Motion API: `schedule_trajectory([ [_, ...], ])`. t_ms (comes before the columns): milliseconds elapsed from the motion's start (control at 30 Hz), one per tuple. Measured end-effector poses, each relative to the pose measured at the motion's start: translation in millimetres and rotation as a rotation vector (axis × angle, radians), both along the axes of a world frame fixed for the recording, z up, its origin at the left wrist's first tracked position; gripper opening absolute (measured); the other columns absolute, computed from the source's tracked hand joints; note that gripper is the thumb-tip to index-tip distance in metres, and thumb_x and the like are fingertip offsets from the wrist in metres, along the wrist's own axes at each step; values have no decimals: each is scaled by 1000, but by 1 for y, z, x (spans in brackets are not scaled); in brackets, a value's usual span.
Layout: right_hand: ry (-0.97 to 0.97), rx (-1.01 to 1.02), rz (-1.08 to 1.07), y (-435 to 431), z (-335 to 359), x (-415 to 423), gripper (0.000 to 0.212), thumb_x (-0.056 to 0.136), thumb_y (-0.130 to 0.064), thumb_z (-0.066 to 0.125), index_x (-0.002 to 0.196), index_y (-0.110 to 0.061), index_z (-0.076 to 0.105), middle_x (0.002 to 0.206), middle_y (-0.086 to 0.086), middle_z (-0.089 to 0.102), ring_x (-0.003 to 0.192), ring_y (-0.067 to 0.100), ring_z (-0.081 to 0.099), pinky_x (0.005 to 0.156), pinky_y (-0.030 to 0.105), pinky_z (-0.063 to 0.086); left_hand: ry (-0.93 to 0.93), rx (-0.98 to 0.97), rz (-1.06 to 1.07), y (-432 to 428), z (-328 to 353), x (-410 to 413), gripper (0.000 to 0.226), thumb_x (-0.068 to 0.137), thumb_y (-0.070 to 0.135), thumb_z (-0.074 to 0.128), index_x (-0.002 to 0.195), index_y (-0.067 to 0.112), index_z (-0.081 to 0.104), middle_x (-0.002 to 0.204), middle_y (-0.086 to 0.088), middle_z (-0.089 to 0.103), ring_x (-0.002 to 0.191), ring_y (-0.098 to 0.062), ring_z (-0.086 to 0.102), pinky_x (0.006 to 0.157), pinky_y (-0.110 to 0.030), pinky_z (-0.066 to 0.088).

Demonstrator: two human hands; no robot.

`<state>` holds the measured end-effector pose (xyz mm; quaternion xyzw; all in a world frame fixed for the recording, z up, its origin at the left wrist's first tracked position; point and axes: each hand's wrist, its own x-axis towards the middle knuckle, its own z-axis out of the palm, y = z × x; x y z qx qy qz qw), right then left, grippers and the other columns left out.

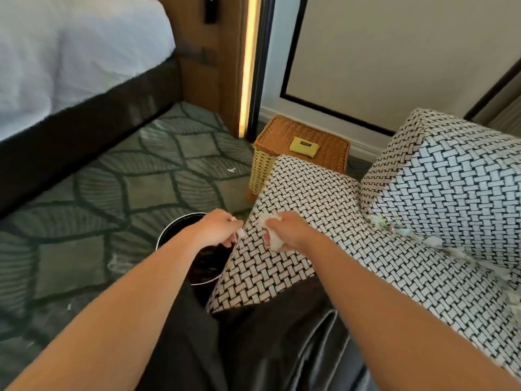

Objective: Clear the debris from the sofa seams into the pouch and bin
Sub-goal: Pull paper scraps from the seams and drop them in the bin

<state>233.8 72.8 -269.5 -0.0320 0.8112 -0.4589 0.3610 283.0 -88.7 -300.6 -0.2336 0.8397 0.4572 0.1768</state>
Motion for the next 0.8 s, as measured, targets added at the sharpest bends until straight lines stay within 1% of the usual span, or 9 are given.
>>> schedule_trajectory([
  [200, -32, 79, -21, -96, -35, 1, 29, 91, -16, 49, 114, 1, 52, 116, 20, 56, 101, 34, 59, 84, 48, 52, -55, -52, 212, -63, -32, 27, 38, 94, 27, 47, 59, 12, 53, 61, 1, 59, 50, -14, 56, 45, -21, 37],
  [300, 5, 112, 21, -121, -52, 1, 35, 94, -20, 43, 120, 3, 48, 125, 20, 49, 112, 36, 52, 92, 51, 48, -107, 104, 384, -78, -56, 38, 34, 96, 24, 44, 68, 7, 55, 66, -6, 57, 57, -20, 55, 62, -36, 51],
  [333, 25, 121, 57, -124, -56, 2, 31, 95, -21, 41, 114, 1, 49, 120, 18, 49, 108, 34, 52, 93, 50, 47, -146, 156, 401, -79, -60, 41, 33, 97, 26, 43, 73, 7, 56, 68, -5, 58, 58, -19, 55, 66, -36, 50],
  [400, 87, 147, 112, -124, -61, 3, 19, 95, -21, 37, 89, -8, 49, 99, 12, 47, 94, 27, 49, 92, 44, 46, -196, 176, 360, -82, -63, 42, 31, 97, 31, 39, 80, 13, 56, 71, 1, 60, 58, -14, 55, 62, -28, 43],
  [467, 150, 153, 126, -118, -62, 4, 25, 93, -14, 35, 68, -15, 39, 78, 5, 42, 80, 22, 42, 74, 36, 41, -166, 172, 321, -83, -60, 40, 26, 98, 31, 38, 89, 14, 55, 78, 2, 61, 61, -11, 56, 60, -24, 40],
  [533, 195, 157, 166, -105, -62, 5, 28, 90, -7, 35, 63, -10, 40, 67, 5, 41, 70, 20, 39, 65, 34, 32, -147, 179, 277, -83, -59, 38, 25, 99, 32, 38, 99, 13, 54, 88, 1, 62, 67, -9, 59, 62, -25, 41],
  [600, 236, 166, 197, -89, -60, 7, 26, 89, -7, 37, 71, 5, 52, 70, 16, 46, 69, 21, 41, 63, 35, 34, -164, 155, 220, -79, -56, 38, 26, 99, 34, 38, 104, 13, 54, 93, 1, 61, 71, -9, 60, 63, -25, 41],
  [667, 271, 157, 185, -72, -54, 6, 30, 90, -8, 39, 95, 17, 55, 84, 30, 55, 72, 28, 50, 71, 43, 46, -165, 102, 153, -73, -52, 36, 27, 98, 34, 39, 103, 12, 54, 94, 0, 61, 74, -11, 60, 61, -25, 40],
  [800, 314, 176, 220, -37, -36, -3, 32, 93, -13, 41, 102, 14, 56, 93, 28, 61, 79, 31, 58, 79, 38, 49, -81, 74, 93, -49, -36, 25, 24, 97, 30, 43, 93, 10, 55, 90, -2, 62, 72, -13, 58, 55, -24, 41],
])
